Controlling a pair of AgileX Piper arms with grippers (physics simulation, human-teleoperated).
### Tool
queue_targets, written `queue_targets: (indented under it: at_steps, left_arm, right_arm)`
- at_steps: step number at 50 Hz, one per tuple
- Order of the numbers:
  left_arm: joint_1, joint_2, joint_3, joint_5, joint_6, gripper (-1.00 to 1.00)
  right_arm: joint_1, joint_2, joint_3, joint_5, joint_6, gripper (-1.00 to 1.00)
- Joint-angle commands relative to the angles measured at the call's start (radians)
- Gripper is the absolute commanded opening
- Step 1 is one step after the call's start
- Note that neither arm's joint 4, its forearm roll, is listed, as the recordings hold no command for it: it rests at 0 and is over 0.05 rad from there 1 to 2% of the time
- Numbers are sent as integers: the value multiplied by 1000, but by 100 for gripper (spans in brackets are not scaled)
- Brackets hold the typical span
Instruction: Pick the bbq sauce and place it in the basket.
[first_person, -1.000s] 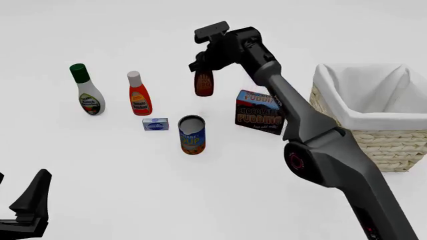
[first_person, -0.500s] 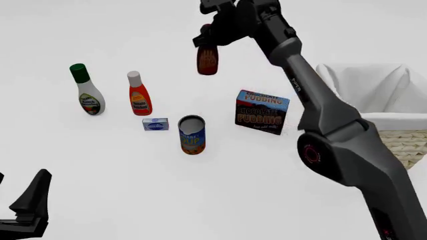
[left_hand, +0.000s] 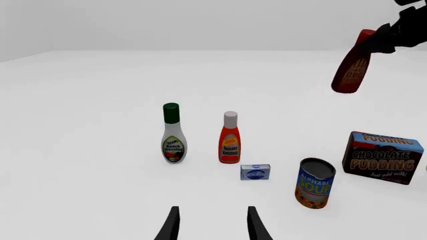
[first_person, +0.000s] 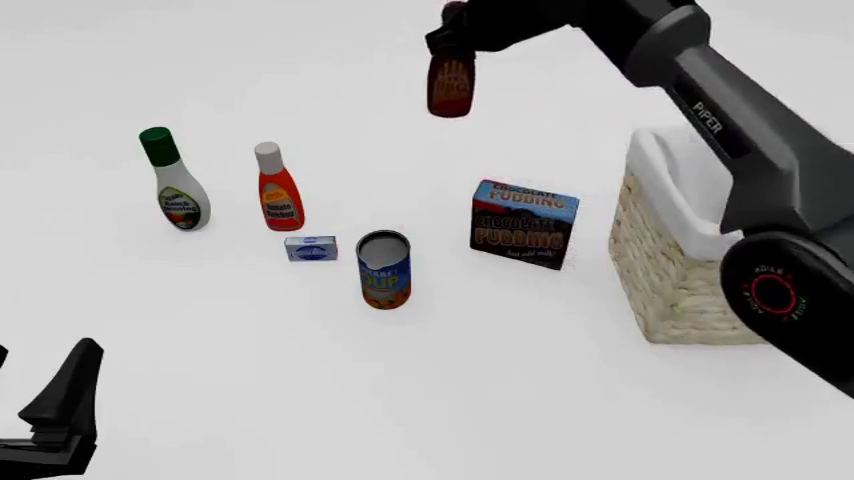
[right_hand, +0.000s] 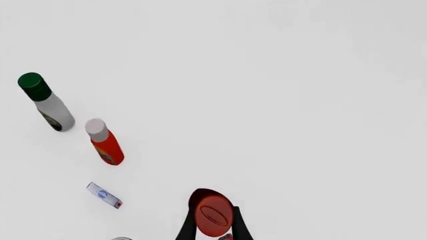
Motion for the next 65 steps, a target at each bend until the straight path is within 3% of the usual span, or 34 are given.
queue_targets:
  at_steps: [1, 36, 65]
  left_arm:
    - [0, 0, 0, 0, 0, 100]
    - [0, 0, 0, 0, 0, 100]
    - [0, 0, 0, 0, 0, 100]
  right_arm:
    - [-24, -188, 238, -94, -1, -100]
    - [-143, -476, 553, -184, -25, -100]
    - [-318, -698, 760, -195, -28, -100]
